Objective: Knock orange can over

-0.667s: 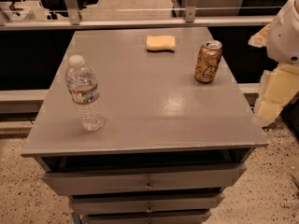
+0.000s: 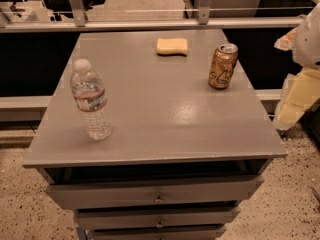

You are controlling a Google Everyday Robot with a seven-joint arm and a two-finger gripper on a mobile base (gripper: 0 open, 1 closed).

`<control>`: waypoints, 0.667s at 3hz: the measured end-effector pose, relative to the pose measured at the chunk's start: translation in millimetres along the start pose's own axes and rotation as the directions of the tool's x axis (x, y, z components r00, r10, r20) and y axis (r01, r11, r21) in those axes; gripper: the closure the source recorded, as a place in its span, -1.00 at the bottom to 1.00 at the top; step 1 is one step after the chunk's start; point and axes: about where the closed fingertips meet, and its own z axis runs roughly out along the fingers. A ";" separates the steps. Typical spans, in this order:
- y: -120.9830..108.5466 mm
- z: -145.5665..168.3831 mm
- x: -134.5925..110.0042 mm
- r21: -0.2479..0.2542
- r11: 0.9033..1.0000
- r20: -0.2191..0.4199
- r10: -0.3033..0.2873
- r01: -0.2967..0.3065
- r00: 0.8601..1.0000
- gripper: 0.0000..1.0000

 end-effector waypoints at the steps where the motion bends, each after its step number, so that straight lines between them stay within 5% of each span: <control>1: -42.2 22.8 23.5 0.046 0.996 0.060 0.075 -0.078 0.995 -1.00; 2: -86.1 47.4 39.4 0.093 0.982 0.143 0.149 -0.163 0.978 -1.00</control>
Offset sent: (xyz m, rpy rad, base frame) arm 0.1455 -0.0925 -0.0482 0.2628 -0.2183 -0.2276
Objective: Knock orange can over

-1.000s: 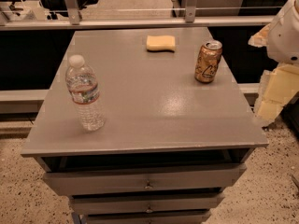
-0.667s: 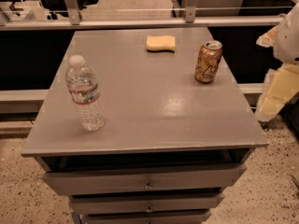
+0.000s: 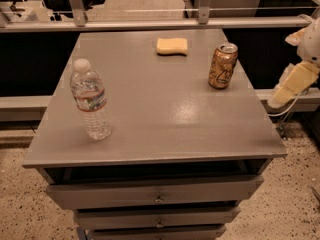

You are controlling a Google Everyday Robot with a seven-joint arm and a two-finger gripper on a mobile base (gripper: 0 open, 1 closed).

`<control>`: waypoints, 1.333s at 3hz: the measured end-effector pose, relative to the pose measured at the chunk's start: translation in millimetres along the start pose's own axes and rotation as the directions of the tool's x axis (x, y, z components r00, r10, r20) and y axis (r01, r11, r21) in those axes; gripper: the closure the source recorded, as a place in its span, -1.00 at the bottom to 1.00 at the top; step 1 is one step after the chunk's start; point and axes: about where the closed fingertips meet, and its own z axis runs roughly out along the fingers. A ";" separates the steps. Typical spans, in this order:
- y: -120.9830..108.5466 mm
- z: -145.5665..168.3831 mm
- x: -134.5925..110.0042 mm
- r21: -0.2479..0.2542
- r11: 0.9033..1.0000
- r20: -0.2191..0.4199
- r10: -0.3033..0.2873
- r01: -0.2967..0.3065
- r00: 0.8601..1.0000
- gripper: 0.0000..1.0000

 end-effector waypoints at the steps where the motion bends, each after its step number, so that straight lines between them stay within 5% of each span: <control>1: -38.4 44.0 -3.9 0.014 0.995 0.132 0.101 -0.103 0.986 -1.00; 2: -49.0 78.3 -14.1 -0.019 0.986 0.229 0.165 -0.165 0.959 -1.00; 4: -39.5 123.2 -45.7 -0.152 0.963 0.418 0.266 -0.222 0.869 -1.00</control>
Offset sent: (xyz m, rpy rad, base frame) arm 0.1123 0.0142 -0.0668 0.4056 -0.0994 -0.0967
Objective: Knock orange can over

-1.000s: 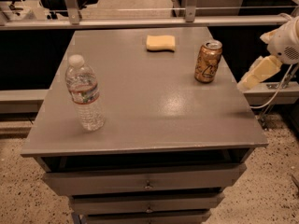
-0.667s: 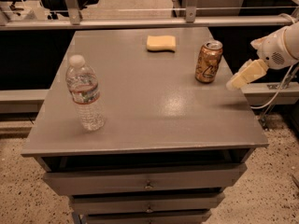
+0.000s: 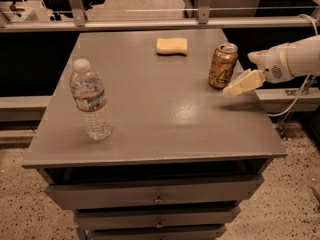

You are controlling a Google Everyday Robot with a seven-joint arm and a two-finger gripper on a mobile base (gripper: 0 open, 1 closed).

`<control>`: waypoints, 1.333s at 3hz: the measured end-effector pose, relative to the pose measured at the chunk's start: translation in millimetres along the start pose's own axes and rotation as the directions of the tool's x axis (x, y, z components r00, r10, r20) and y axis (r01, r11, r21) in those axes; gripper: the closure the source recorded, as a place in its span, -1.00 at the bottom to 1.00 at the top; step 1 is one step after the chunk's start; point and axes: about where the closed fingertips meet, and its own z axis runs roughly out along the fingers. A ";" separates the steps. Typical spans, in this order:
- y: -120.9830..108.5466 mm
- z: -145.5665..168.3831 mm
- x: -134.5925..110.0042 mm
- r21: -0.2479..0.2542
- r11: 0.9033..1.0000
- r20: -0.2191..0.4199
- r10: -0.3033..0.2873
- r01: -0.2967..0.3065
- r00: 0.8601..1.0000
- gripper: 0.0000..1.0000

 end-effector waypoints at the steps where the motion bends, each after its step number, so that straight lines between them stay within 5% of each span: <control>1: 22.1 14.3 -23.0 -0.074 0.997 0.097 0.006 0.001 0.995 -1.00; 3: 84.9 26.5 -79.0 -0.217 0.976 0.217 0.020 0.028 0.976 -1.00; 4: 122.4 29.1 -104.8 -0.307 0.951 0.258 0.032 0.050 0.966 -1.00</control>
Offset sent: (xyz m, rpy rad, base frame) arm -0.0250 0.1080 0.0519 0.2711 -0.0667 0.2000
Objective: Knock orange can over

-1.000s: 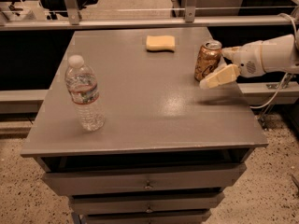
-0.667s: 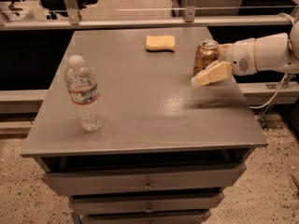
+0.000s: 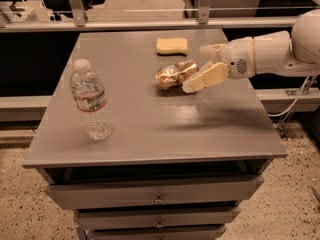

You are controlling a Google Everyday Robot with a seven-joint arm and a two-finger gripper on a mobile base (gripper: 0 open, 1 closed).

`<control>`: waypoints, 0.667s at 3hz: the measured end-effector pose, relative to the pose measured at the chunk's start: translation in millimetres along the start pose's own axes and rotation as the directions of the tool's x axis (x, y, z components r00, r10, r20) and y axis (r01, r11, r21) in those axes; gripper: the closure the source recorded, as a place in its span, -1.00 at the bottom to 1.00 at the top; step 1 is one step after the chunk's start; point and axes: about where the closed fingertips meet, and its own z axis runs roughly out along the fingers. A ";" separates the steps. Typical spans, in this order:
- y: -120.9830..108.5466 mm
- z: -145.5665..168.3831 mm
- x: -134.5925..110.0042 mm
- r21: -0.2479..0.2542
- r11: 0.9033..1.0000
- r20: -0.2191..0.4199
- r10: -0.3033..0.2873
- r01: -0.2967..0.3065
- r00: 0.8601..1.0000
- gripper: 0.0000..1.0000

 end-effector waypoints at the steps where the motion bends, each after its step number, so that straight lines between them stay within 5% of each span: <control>1: 15.8 5.6 -12.0 -0.037 0.999 0.018 -0.003 0.004 1.000 -1.00; 2: 9.7 -9.5 -14.2 0.003 1.000 0.015 -0.019 0.019 1.000 -1.00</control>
Offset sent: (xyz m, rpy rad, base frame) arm -0.0057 -0.0313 0.0266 -0.0231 -0.0611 -0.0584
